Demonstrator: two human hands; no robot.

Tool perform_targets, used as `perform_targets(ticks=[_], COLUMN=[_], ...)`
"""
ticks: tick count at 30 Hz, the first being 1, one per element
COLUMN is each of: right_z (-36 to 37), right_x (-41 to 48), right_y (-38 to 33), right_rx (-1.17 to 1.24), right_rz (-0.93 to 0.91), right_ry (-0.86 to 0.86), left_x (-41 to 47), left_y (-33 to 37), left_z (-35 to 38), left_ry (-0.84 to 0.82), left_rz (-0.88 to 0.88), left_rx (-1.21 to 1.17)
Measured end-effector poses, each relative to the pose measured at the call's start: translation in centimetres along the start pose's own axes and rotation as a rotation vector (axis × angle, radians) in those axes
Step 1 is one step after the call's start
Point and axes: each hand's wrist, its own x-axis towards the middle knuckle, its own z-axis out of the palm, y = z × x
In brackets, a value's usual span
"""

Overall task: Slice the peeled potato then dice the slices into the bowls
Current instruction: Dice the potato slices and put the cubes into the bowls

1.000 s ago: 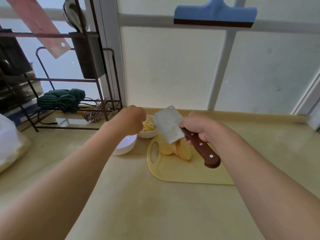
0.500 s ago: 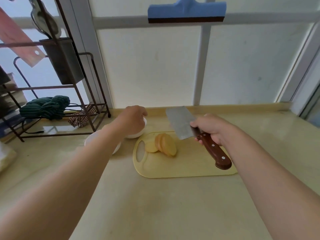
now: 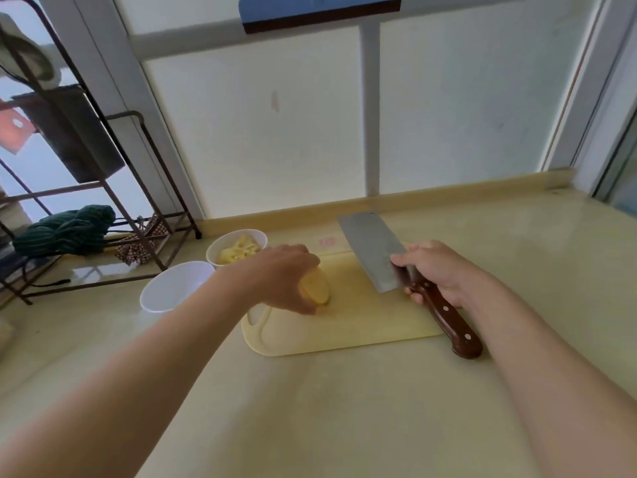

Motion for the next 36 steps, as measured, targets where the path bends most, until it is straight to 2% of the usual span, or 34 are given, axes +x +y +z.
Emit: perform_targets(ticks=[11,18,21,25,31,36], right_z=[-0.1,-0.3,-1.2,-3.0,-4.3,-4.5], right_x=[-0.2,0.1,0.3,0.3,0.5,0.9], right_y=[0.4,0.4,0.2,-0.1,0.1,0.4], right_rx=[0.014,0.079,0.159,0.229,0.271,0.219], right_rz=[-0.022,-0.018,-0.014,-0.037,-0.032,-0.014], right_ry=[-0.005,-0.028,0.001,0.065,0.081,0.107], left_x=[0.4,-0.4,-0.3,0.7,3.2,3.9], left_y=[1.3,1.7,3.9,6.3,9.5,8.9], left_z=[-0.7,-2.4,-1.9,-0.1,2.3,3.4], left_ry=[0.008,0.136,0.229,0.234,0.206,0.344], left_rz=[-0.025,-0.106,-0.035,0.009,0.032,0.249], left_rx=[0.109,-0.176,-0.303,-0.376,-0.312,-0.417])
